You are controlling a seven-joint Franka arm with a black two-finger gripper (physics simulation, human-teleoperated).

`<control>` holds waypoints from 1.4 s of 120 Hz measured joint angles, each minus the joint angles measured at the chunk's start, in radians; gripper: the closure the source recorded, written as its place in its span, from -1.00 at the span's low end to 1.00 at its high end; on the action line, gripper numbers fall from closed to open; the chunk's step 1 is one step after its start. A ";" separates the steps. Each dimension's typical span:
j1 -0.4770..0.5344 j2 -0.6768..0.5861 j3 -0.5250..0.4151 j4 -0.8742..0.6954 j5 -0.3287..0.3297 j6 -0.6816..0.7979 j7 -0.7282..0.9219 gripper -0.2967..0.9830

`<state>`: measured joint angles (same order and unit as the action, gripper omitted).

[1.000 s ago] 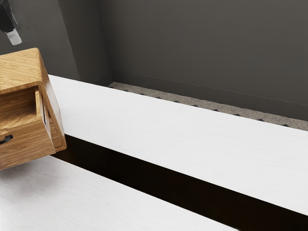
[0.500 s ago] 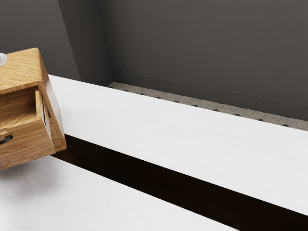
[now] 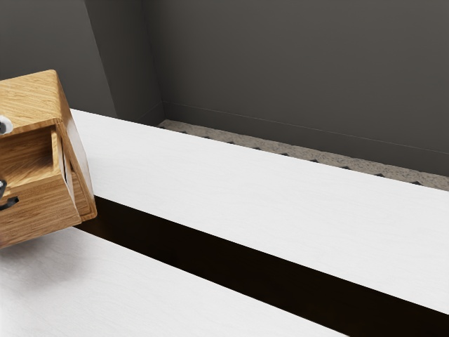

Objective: Push the drawer handle with one arm to close the drawer

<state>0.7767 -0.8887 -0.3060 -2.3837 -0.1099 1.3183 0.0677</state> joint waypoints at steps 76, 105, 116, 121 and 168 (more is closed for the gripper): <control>-0.127 0.004 0.066 -0.158 0.028 0.312 -0.415 0.69; -0.147 0.000 0.146 -0.179 0.098 0.364 -0.478 0.69; -0.163 0.011 0.150 -0.179 0.117 0.378 -0.496 0.69; -0.170 0.016 0.151 -0.179 0.122 0.384 -0.503 0.69; -0.184 0.089 0.166 -0.174 0.135 0.478 -0.544 0.69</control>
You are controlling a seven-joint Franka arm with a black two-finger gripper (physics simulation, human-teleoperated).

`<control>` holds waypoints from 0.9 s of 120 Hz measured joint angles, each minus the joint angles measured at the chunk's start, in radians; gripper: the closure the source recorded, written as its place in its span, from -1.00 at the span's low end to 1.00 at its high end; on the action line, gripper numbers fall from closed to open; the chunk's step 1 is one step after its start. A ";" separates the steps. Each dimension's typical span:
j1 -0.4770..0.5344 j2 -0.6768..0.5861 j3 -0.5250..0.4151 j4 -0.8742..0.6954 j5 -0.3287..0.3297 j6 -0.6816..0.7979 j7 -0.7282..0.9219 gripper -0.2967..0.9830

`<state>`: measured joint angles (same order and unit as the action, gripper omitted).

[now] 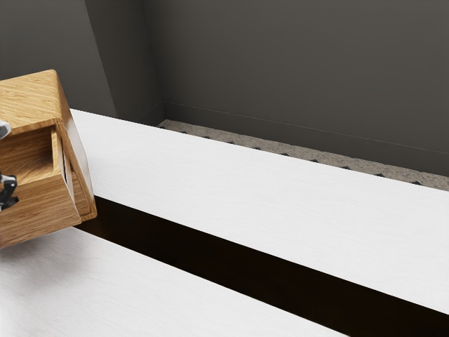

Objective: Push the drawer handle with one arm to close the drawer

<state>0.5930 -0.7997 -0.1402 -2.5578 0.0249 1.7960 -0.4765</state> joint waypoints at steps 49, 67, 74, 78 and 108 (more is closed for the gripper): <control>-0.080 0.045 0.150 0.014 0.087 0.062 -0.009 0.69; -0.112 0.078 0.152 0.035 0.096 0.075 -0.010 0.69; -0.117 0.091 0.152 0.042 0.099 0.080 -0.011 0.69; -0.118 0.099 0.152 0.048 0.100 0.083 -0.011 0.69; -0.180 0.163 0.251 0.093 0.139 0.100 -0.013 0.69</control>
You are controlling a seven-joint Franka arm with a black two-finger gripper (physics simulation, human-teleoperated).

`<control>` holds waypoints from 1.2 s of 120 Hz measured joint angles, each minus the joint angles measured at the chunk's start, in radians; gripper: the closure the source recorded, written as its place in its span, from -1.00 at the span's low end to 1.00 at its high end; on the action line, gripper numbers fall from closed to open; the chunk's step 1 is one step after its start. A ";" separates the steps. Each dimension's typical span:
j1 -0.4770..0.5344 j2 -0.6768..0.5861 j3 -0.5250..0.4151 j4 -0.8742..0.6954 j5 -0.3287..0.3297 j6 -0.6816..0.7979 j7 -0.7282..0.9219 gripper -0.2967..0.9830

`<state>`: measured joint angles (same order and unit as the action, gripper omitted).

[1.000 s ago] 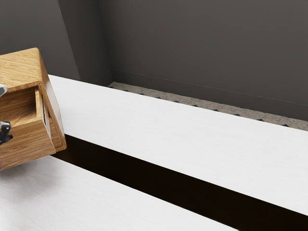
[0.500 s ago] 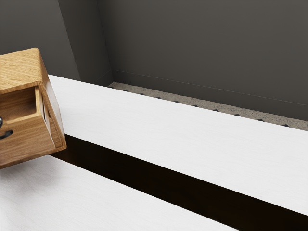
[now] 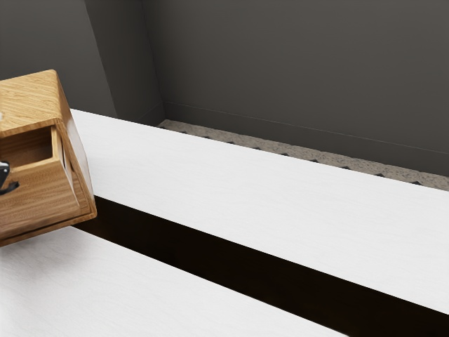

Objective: Push the drawer handle with one arm to close the drawer

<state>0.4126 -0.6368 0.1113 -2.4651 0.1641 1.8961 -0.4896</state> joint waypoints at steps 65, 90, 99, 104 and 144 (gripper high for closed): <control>-0.160 0.160 0.160 0.132 0.085 0.028 -0.005 0.69; -0.216 0.208 0.220 0.182 0.104 0.031 -0.004 0.69; -0.284 0.216 0.300 0.199 0.125 0.032 -0.005 0.69; -0.321 0.219 0.345 0.206 0.134 0.033 -0.005 0.69; -0.591 0.227 0.616 0.293 0.215 0.034 -0.005 0.69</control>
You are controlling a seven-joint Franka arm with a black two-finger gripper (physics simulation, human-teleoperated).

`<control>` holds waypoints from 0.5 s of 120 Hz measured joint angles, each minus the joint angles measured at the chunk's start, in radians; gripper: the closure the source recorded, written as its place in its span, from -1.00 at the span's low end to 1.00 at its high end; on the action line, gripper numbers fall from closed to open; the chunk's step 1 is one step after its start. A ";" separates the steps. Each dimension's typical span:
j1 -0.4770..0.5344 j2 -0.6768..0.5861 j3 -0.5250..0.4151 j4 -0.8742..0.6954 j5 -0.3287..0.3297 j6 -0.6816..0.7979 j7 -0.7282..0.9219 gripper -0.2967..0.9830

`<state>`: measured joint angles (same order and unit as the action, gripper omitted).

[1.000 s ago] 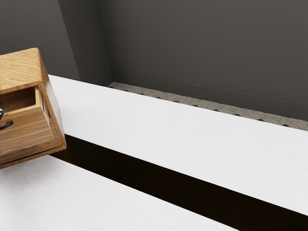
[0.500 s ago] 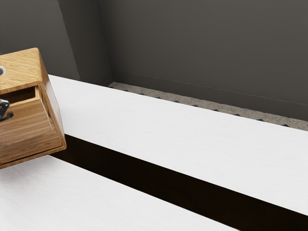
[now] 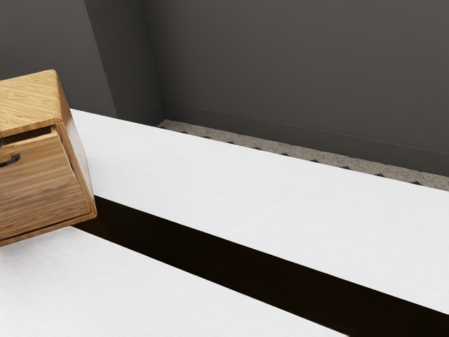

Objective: Push the drawer handle with one arm to close the drawer

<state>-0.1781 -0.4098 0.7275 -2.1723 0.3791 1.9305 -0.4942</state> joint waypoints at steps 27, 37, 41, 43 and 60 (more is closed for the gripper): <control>-0.172 0.014 0.147 0.045 0.018 0.000 0.001 0.69; -0.235 0.014 0.210 0.064 0.034 0.000 0.001 0.69; -0.267 0.013 0.240 0.074 0.039 0.000 0.001 0.69; -0.282 0.013 0.254 0.078 0.042 0.000 0.001 0.69; -0.355 0.013 0.316 0.109 0.059 0.000 0.002 0.69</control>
<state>-0.5333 -0.3972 1.0440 -2.0630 0.4382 1.9301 -0.4924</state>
